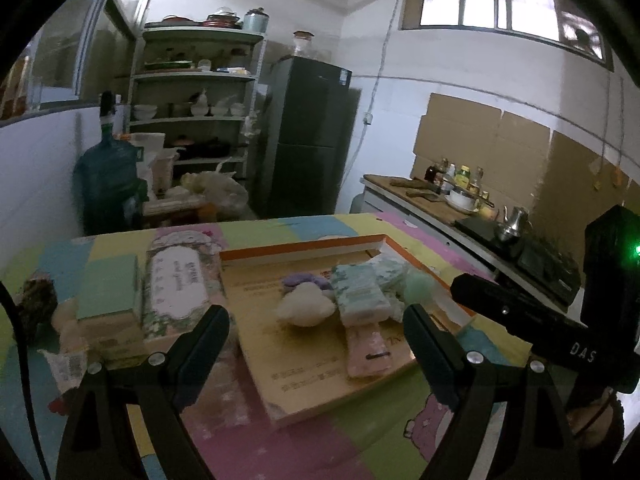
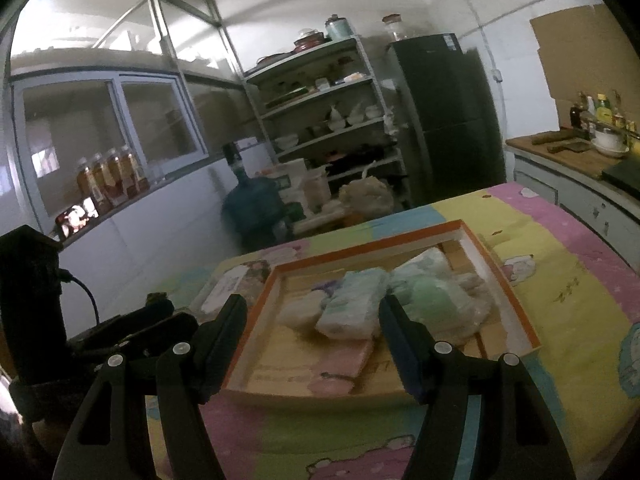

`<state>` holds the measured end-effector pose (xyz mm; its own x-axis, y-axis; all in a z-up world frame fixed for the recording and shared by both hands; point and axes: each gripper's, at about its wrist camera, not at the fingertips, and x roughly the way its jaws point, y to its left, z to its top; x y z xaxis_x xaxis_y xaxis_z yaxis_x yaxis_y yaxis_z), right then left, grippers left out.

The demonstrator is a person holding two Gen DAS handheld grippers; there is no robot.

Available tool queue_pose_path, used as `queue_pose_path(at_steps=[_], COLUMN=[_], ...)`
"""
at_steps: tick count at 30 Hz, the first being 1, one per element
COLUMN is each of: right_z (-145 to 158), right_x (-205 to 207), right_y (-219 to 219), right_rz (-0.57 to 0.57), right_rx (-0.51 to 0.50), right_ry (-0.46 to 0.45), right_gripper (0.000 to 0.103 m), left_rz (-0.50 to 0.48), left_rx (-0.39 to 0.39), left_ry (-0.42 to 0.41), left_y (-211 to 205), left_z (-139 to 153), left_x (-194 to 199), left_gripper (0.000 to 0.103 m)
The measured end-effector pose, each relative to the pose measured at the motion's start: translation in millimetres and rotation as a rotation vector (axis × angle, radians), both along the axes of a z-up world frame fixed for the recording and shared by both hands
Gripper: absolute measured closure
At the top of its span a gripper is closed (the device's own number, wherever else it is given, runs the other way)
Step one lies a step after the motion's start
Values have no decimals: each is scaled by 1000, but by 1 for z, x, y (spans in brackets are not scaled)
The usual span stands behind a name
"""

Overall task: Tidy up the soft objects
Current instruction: 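Withdraw both open tools from the box back toward the table, then close the left tool on the white plastic bag with a black band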

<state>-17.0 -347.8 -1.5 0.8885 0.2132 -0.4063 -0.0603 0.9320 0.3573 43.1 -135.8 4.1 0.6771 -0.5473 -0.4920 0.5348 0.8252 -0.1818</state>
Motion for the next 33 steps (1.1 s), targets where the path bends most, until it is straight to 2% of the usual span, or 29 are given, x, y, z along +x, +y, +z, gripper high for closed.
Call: queue_pose_path(at_steps=[6,26,33], right_z=[1,-4,-7], right_x=[0,18,26], right_y=[17,72,91], right_rz=[28,154,195], right_rx=[1,-9,-22], right_ry=[-1,29,42], right_gripper=[29,28,28], left_rz=[45,231,293], left_rx=[20,20,18], left_ry=[0,20,59], left_y=[20,105,131], left_z=[-1,-16,-29], left_x=[-3,-14,-8], left_gripper=[14,14,14])
